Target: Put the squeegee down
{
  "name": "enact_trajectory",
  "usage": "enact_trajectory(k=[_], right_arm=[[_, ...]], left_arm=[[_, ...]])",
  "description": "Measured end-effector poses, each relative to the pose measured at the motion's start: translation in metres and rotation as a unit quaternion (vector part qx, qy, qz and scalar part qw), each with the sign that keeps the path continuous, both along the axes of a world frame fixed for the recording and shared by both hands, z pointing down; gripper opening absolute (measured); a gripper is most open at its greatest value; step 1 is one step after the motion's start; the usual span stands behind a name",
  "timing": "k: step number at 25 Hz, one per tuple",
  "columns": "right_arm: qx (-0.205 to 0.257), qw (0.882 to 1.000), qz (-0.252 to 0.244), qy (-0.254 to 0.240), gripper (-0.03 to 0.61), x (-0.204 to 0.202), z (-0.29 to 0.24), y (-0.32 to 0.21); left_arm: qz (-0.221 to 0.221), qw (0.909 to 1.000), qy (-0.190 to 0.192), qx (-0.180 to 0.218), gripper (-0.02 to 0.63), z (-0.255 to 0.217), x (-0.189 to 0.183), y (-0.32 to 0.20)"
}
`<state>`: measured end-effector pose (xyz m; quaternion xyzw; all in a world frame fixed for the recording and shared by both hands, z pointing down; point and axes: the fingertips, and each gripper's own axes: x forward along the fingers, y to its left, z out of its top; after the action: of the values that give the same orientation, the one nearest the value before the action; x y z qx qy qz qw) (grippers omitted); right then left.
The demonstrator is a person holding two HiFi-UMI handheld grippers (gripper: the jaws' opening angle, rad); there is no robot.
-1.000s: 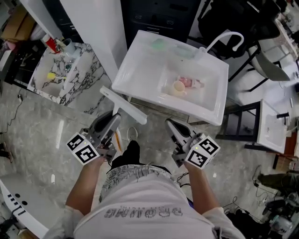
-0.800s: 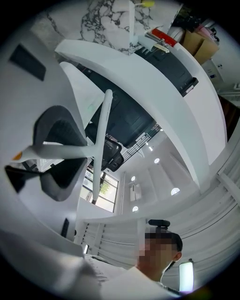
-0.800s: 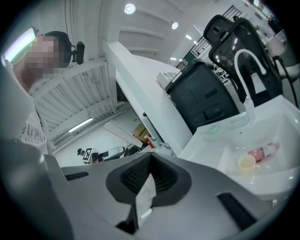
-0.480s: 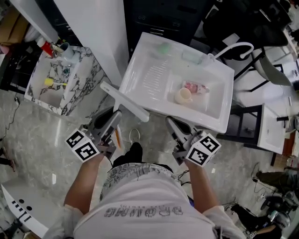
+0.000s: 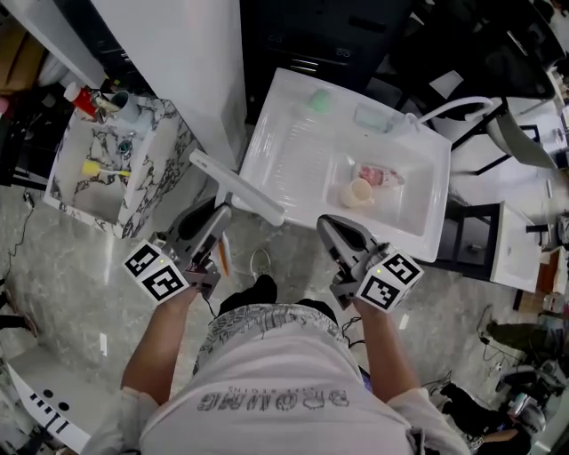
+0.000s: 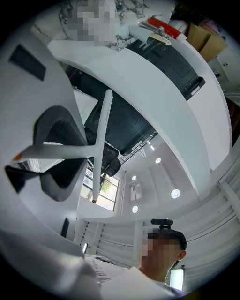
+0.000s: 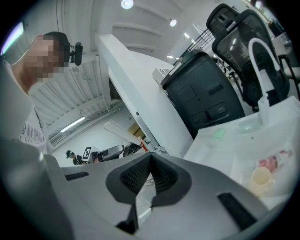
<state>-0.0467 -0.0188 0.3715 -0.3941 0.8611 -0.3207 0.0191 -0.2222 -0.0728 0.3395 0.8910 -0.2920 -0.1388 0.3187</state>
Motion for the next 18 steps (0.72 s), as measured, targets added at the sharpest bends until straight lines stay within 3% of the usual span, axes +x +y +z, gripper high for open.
enact_trajectory(k=[18], right_arm=[[-0.01, 1.0, 0.011, 0.009, 0.008, -0.007, 0.002, -0.037]], left_arm=[[0.01, 0.9999, 0.001, -0.009, 0.097, 0.008, -0.009, -0.036]])
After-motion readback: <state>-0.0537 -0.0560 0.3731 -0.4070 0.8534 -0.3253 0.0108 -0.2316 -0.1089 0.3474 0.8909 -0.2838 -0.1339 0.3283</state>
